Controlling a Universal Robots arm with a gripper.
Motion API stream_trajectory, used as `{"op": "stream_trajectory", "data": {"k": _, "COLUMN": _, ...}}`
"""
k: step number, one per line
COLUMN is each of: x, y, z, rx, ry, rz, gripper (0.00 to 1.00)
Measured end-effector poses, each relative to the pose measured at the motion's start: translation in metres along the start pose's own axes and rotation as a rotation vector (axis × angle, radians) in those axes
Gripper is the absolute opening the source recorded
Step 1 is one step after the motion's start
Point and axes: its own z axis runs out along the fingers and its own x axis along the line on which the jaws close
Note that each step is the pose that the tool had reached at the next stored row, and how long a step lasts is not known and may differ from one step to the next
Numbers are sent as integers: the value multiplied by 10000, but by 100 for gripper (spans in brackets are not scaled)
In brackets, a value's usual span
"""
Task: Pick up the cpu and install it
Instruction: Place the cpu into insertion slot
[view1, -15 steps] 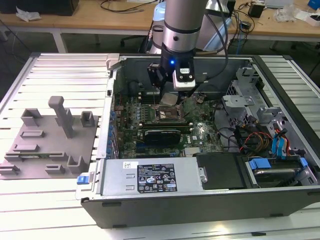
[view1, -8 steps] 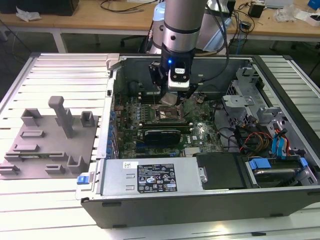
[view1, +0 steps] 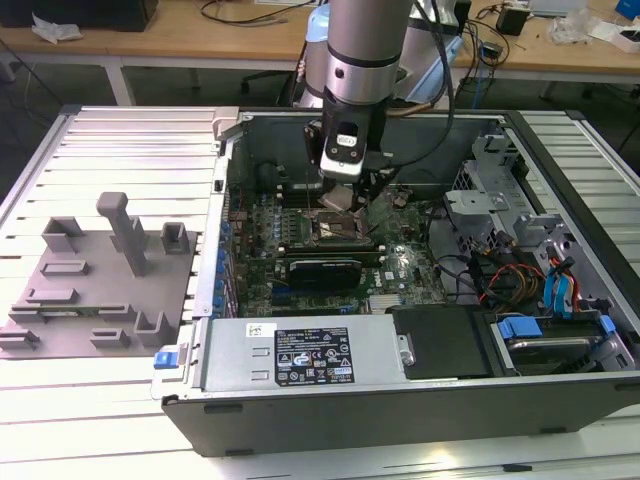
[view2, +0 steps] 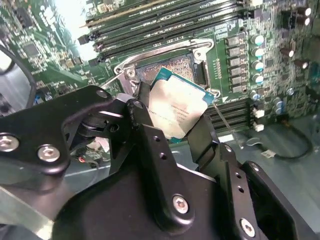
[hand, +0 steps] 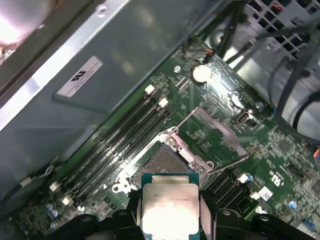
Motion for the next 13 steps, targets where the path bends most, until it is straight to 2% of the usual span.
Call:
{"op": "stream_trajectory", "data": {"k": 2, "x": 0, "y": 0, "z": 0, "rx": -13, "ry": -18, "rz": 392, "gripper": 55}}
{"op": "stream_trajectory", "data": {"k": 5, "x": 0, "y": -1, "z": 1, "rx": -40, "ry": -53, "rz": 1203, "gripper": 55}}
{"op": "stream_trajectory", "data": {"k": 12, "x": 0, "y": 0, "z": 3, "rx": -83, "ry": -107, "rz": 2432, "gripper": 55}}
{"op": "stream_trajectory", "data": {"k": 13, "x": 0, "y": 0, "z": 3, "rx": -93, "ry": -121, "rz": 2747, "gripper": 55}}
